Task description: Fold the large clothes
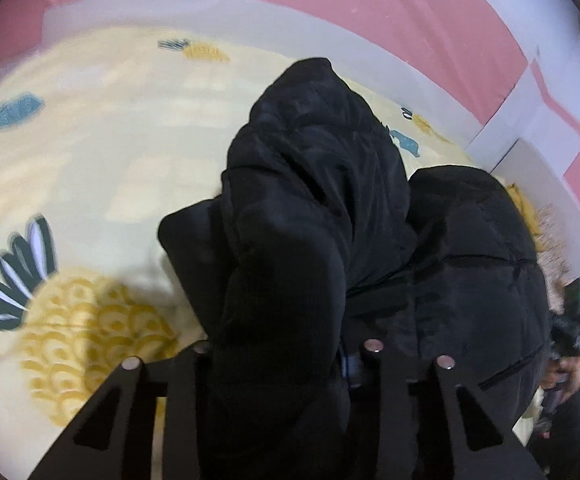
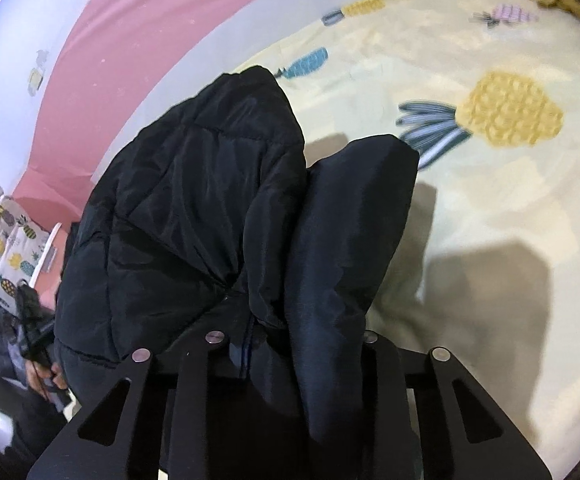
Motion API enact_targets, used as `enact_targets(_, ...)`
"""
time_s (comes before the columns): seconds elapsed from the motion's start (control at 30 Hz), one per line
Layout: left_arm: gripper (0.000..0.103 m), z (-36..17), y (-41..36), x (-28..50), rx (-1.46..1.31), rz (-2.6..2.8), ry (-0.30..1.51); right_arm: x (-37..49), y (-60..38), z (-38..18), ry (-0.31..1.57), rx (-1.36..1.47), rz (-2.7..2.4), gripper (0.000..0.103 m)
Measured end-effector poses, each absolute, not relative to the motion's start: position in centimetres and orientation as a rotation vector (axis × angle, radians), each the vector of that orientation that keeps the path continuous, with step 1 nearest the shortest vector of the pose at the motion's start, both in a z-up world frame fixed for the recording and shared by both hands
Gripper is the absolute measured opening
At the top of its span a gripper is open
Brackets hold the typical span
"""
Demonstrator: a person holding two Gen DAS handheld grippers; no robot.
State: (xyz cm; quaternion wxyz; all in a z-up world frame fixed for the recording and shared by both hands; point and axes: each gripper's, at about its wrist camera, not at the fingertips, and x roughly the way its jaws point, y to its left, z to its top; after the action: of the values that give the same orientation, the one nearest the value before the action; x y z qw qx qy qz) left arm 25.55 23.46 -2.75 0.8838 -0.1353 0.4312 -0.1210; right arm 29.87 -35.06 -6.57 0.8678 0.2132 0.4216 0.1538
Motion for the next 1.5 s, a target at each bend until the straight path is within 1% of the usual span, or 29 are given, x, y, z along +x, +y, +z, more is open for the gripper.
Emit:
enact_targets(0.27,0.032,0.3,23.4,22.3,-0.264,-0.224,0.861,25.8,-34.7,-2.6,0.808,0.393,0.334,0.026)
enact_targets(0.57,0.032,2.1,26.1,18.7,-0.268,-0.217,0.824,25.1,-34.5,-2.4,0.779,0.382,0.359,0.026)
enact_targets(0.77,0.032,2.5,29.4,16.6,-0.264,-0.2,0.816,26.0,-34.8,-2.4,0.779,0.378,0.379,0.026)
enact_targets(0.93,0.032,4.4,30.9,16.2,-0.27,-0.175,0.792,26.8,-33.9,-2.2,0.771,0.377,0.407,0.026)
enact_targets(1.17,0.032,6.7,35.2,16.8,-0.266,-0.117,0.75,30.5,-28.8,-0.7,0.761,0.373,0.461,0.027)
enact_targets(1.4,0.032,8.6,40.3,18.2,-0.255,-0.052,0.719,34.2,-23.9,-0.7,0.763,0.373,0.516,0.027)
enact_targets(1.5,0.033,8.5,42.5,18.8,-0.258,-0.038,0.717,35.3,-22.4,-1.2,0.762,0.375,0.536,0.027)
